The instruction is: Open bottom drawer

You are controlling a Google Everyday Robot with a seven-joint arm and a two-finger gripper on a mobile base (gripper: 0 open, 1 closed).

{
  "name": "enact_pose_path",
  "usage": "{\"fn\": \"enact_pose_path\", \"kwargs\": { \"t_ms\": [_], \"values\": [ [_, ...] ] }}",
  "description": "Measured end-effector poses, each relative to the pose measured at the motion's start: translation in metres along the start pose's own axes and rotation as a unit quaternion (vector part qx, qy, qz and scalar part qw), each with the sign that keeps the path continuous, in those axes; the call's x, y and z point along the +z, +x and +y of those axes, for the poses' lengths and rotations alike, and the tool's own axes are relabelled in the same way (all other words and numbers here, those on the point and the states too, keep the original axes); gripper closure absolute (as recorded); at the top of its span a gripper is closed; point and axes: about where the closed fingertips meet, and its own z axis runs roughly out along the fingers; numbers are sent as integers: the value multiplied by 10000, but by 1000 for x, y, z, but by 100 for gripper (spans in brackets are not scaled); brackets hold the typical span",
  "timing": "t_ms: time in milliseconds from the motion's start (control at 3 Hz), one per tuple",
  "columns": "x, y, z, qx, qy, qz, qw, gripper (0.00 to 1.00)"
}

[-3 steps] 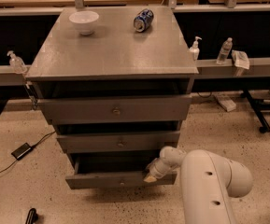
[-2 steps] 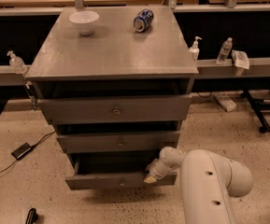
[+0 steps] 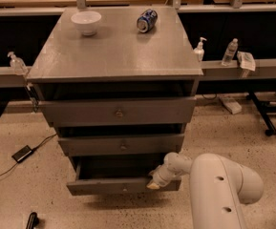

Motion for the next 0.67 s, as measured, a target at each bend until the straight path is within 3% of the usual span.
{"fn": "enact_pose_path", "kwargs": {
  "t_ms": [667],
  "values": [
    [-3,-3,0,0,-10,-2,10000,96]
  ]
}}
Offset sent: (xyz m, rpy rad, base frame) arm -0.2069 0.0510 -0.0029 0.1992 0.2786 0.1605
